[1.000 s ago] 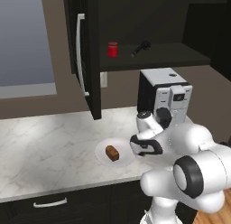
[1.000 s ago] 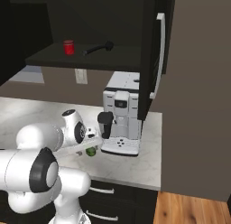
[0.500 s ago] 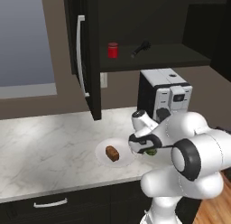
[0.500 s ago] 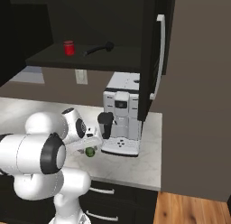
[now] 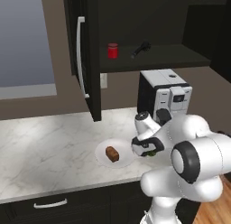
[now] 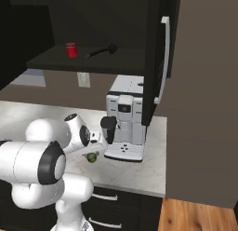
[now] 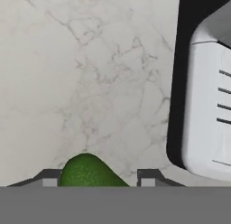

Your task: Pick the avocado and bread from the counter and place them on the plate. Then pick the jam from the cabinet and place it next to the plate. Lastly close the cabinet door.

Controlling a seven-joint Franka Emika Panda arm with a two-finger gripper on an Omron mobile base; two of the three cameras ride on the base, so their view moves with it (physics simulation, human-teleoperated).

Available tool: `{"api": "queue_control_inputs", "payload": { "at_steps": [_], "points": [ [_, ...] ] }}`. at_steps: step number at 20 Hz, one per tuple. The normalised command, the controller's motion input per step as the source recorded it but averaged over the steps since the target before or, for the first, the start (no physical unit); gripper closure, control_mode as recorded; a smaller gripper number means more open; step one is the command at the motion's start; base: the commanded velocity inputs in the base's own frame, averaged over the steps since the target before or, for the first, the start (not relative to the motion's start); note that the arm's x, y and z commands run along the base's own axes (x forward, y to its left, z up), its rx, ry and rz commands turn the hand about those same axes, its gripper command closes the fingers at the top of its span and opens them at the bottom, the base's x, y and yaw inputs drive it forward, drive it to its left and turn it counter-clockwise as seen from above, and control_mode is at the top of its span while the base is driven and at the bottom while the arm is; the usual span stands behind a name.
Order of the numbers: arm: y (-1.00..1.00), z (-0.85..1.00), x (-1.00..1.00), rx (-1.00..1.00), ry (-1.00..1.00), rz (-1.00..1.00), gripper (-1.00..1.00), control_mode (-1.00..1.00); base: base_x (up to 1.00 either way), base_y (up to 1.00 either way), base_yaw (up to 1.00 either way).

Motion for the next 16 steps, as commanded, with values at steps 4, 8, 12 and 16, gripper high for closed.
{"api": "queue_control_inputs", "payload": {
  "at_steps": [4,8,12,16],
  "points": [
    [-0.37,0.04,-0.64,0.00,-0.33,0.14,1.00,-1.00,0.00,0.00,0.00],
    [-0.19,0.37,-0.46,0.00,-0.29,0.11,1.00,-1.00,0.00,0.00,0.00],
    [0.00,0.32,-0.32,0.06,-0.11,0.10,1.00,-1.00,0.00,0.00,0.00],
    [0.02,0.02,-0.37,0.20,0.04,0.14,1.00,-1.00,0.00,0.00,0.00]
  ]
}}
